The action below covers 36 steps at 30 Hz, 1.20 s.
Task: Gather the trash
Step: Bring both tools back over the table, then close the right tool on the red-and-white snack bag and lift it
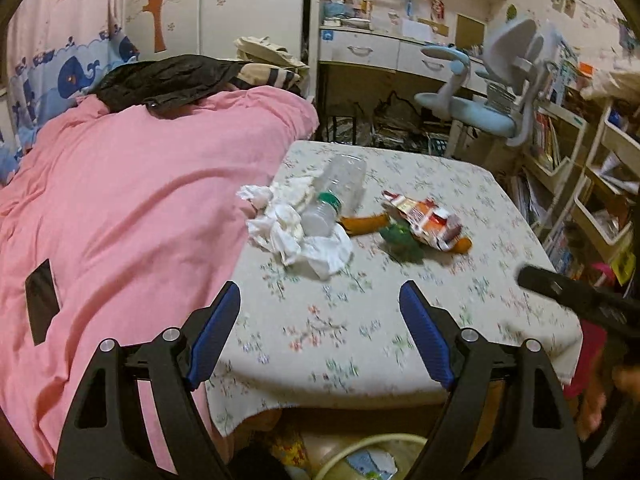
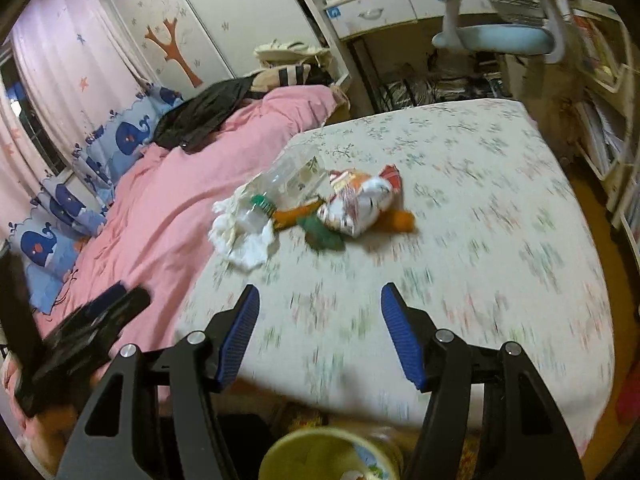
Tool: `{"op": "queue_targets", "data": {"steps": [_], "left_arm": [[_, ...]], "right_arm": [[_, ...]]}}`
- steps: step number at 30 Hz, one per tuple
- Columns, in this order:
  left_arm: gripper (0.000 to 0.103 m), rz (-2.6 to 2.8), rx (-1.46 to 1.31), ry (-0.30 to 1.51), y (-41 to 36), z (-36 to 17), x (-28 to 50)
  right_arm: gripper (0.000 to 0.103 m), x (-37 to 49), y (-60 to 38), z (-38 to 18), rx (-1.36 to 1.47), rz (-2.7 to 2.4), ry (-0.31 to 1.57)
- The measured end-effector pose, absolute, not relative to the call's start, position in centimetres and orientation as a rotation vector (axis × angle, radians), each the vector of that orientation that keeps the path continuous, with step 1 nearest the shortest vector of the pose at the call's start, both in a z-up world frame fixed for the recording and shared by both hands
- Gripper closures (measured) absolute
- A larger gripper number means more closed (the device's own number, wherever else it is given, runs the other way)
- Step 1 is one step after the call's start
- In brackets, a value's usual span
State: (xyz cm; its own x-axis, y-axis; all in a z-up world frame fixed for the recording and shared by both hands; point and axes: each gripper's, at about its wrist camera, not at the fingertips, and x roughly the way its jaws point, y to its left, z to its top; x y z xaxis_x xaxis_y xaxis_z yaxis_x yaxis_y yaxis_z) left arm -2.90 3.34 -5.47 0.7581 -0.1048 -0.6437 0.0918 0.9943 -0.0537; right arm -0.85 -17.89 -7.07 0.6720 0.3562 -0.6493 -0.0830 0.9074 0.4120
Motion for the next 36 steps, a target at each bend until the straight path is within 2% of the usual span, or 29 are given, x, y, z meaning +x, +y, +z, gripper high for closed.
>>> {"op": "queue_targets", "data": {"steps": [7, 9, 10, 12, 13, 14, 16, 21, 28, 31, 36], "left_arm": [[0.025, -0.059, -0.062, 0.764, 4.8, -6.9, 0.0], [0.025, -0.055, -0.072, 0.78, 5.1, -7.2, 0.7], [0.025, -0.054, -0.072, 0.785, 5.2, -7.4, 1.0], [0.025, -0.049, -0.071, 0.793, 5.3, -7.6, 1.8], [0.025, -0.045, -0.075, 0.802, 5.5, -7.8, 2.4], [0.025, -0.042, -0.079, 0.808, 5.6, -7.9, 2.7], [0.025, -0.034, -0.088, 0.821, 5.7, -8.1, 3.4], [0.025, -0.045, -0.075, 0.86, 5.5, -8.9, 5.4], [0.025, -0.047, -0.057, 0.909, 5.7, -10.1, 7.2], [0.025, -0.054, -0.053, 0.917, 6.0, -10.4, 8.0], [0.025, -0.064, -0.015, 0.925, 5.8, -11.1, 9.9]], "right_arm": [[0.042, 8.2, -17.9, -10.3, 0.472, 0.203, 0.916], [0.055, 9.6, -17.8, -11.1, 0.48, 0.194, 0.939], [0.065, 10.3, -18.1, -11.6, 0.501, 0.196, 0.954], [0.071, 10.7, -18.8, -11.8, 0.54, 0.202, 0.938], [0.087, 10.5, -19.3, -11.3, 0.548, 0.203, 0.919], [0.093, 10.2, -19.9, -10.6, 0.554, 0.199, 0.894], [0.095, 9.6, -21.3, -8.9, 0.564, 0.189, 0.832], [0.096, 7.6, -25.5, -7.1, 0.624, 0.141, 0.744], [0.096, 7.4, -28.7, -7.4, 0.625, 0.053, 0.737], [0.096, 7.1, -29.0, -7.8, 0.606, 0.06, 0.794], [0.078, 6.8, -28.7, -9.1, 0.527, 0.034, 0.889]]}}
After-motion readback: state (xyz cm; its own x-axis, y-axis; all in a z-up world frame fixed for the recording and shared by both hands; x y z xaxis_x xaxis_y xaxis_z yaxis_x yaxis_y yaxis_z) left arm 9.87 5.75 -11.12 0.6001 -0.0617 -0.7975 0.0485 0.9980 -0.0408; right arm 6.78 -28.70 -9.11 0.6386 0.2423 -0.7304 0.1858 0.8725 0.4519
